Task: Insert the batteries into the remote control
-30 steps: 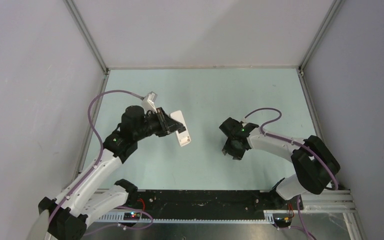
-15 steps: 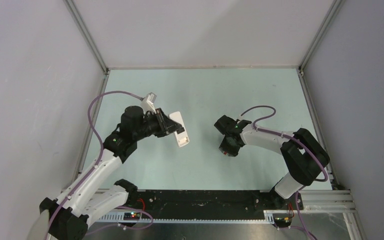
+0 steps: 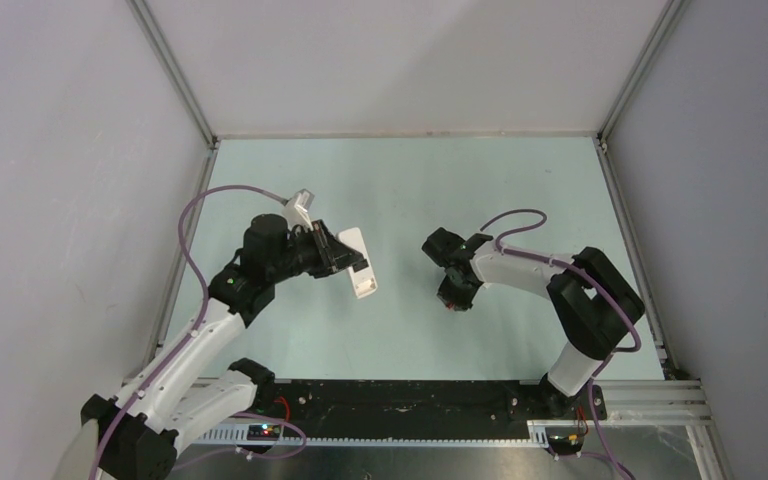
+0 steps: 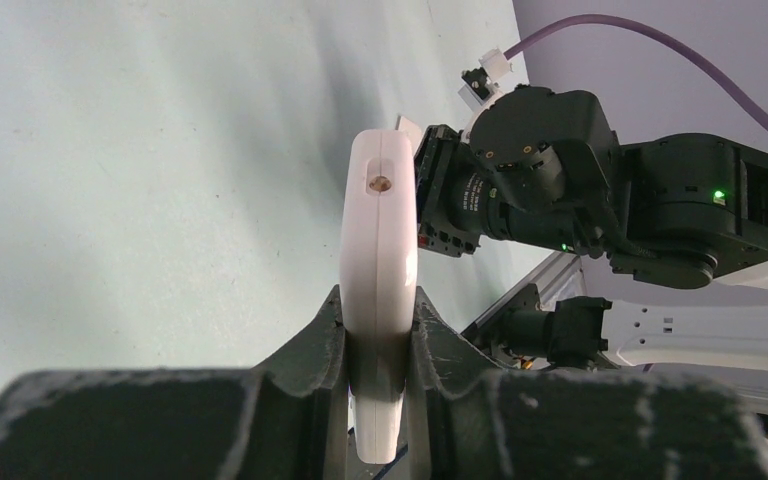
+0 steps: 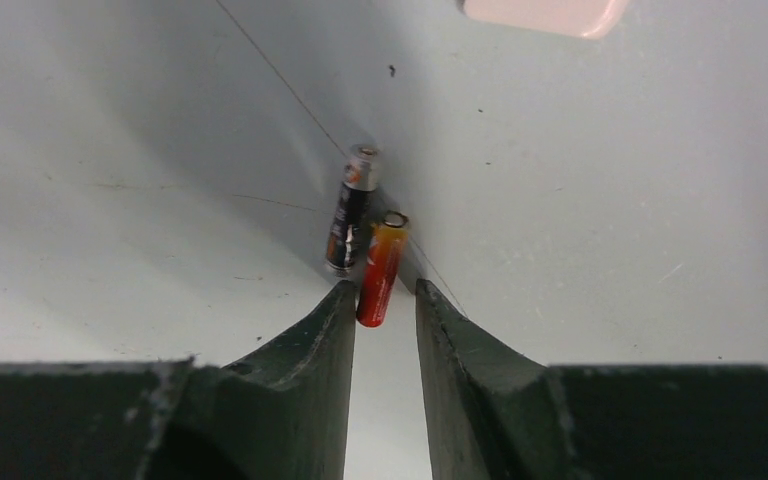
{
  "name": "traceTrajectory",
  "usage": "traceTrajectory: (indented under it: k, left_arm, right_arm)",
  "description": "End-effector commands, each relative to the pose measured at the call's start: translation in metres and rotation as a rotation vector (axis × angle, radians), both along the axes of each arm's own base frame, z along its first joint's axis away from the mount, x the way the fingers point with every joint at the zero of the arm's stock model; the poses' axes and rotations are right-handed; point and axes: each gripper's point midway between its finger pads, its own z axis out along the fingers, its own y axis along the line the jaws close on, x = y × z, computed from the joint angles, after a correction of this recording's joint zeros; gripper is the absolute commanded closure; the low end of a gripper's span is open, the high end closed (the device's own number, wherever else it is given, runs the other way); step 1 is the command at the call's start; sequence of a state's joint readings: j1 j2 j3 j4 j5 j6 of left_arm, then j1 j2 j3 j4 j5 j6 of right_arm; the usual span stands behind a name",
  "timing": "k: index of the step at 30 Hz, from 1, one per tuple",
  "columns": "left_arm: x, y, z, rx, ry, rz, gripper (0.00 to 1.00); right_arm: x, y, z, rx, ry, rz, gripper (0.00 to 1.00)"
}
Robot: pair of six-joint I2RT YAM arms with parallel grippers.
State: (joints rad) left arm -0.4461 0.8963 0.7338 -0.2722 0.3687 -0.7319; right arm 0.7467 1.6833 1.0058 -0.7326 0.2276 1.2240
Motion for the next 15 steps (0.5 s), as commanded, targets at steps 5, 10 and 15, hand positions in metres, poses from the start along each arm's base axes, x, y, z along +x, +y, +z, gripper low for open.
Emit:
traceTrajectory:
  k: [5, 10, 15]
  left_arm:
    - [0.004, 0.004, 0.017, -0.011, -0.085, 0.014, 1.0]
    - [0.003, 0.003, 0.016, -0.019, -0.073, 0.013, 1.0]
    - [0.008, -0.001, 0.017, -0.021, -0.058, 0.008, 1.0]
  right_arm:
    - [-0.005, -0.001, -0.006, -0.029, 0.039, -0.045, 0.95]
    - [-0.006, 0.009, 0.001, 0.022, 0.042, -0.027, 1.0]
    - [-0.009, 0.019, 0.041, 0.135, -0.013, -0.013, 1.0]
